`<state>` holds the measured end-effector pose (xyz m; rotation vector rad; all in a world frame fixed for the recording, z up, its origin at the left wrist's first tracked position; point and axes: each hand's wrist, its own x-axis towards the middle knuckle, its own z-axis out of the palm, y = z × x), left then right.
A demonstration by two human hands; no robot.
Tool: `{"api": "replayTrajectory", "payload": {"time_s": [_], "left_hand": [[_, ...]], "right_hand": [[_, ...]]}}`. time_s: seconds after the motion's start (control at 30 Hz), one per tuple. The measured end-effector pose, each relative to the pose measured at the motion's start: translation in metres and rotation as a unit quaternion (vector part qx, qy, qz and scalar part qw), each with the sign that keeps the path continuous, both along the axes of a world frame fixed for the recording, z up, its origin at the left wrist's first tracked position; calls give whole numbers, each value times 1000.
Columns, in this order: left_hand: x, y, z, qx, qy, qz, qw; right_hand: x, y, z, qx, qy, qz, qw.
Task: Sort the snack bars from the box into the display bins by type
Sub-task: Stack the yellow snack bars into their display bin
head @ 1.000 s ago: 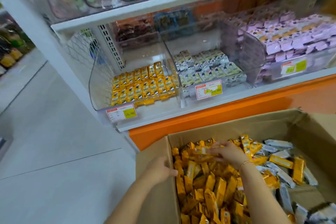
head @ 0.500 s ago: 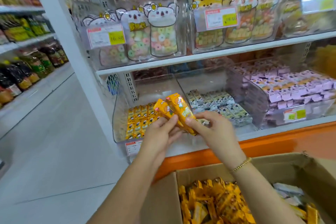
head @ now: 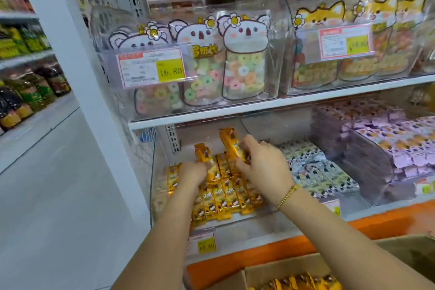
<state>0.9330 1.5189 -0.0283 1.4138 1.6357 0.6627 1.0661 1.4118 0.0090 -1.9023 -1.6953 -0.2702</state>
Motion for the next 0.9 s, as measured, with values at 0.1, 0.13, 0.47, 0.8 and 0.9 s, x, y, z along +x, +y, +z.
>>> {"api": "replayTrajectory", "payload": {"time_s": [0.1,0.13,0.47,0.8,0.9], "left_hand": [[5,25,0,53,265,-79,960],[9,31,-1,81,296,-84,948],[57,54,-38,224,249,-433,837],[55,58,-35,175,269,-390,863],[51,56,-35,177,230,-367,884]], "right_hand": [[5,29,6,-42,-76,-45,995],[5,37,8,-62,-111,-59,990],[8,64,0,-81,-308,-51,946],[4,79,-7,-329,-451,34,829],[5,76,-6,-354,-485,37,799]]}}
